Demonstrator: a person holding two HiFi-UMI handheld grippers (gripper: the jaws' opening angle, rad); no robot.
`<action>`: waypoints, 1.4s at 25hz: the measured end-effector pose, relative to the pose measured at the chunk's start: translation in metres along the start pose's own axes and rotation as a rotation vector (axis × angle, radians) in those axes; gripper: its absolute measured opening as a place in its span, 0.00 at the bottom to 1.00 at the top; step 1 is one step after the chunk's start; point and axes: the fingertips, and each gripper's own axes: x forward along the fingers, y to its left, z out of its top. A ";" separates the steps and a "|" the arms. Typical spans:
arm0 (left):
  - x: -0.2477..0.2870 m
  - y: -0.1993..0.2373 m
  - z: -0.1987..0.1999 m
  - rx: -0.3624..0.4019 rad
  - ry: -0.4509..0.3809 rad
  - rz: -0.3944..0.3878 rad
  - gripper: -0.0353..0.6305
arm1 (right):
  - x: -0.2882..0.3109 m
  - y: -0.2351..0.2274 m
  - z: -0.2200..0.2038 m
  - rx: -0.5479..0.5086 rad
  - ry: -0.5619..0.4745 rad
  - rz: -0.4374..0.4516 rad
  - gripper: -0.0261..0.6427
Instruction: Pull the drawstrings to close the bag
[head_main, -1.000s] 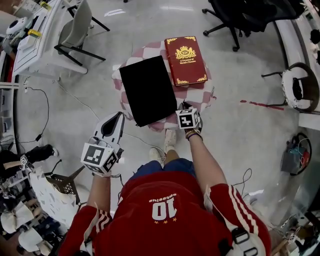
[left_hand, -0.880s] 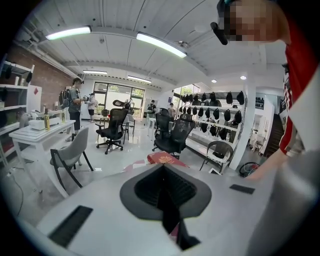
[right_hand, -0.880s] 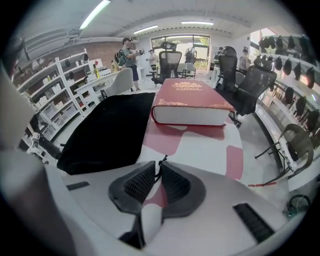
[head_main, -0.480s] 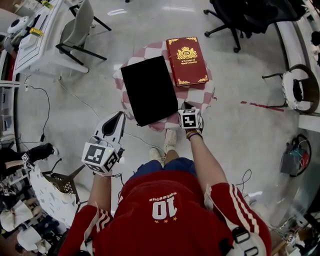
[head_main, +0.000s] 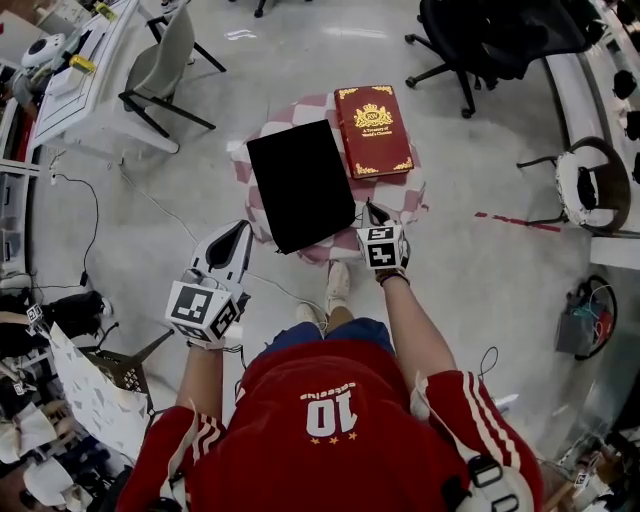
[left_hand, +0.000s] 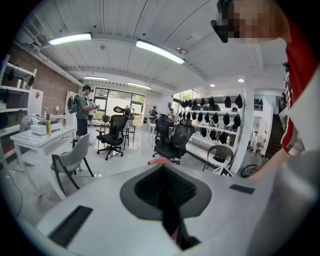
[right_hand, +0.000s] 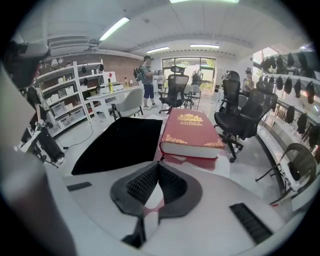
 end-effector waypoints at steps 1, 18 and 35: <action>-0.003 0.000 0.001 0.003 -0.006 -0.001 0.07 | -0.004 0.002 0.004 -0.005 -0.012 0.002 0.07; -0.044 -0.027 -0.004 0.017 -0.053 -0.051 0.07 | -0.109 0.039 0.133 -0.155 -0.281 0.047 0.07; 0.017 -0.075 -0.142 0.107 0.200 -0.197 0.20 | -0.113 0.026 0.176 -0.176 -0.304 0.037 0.07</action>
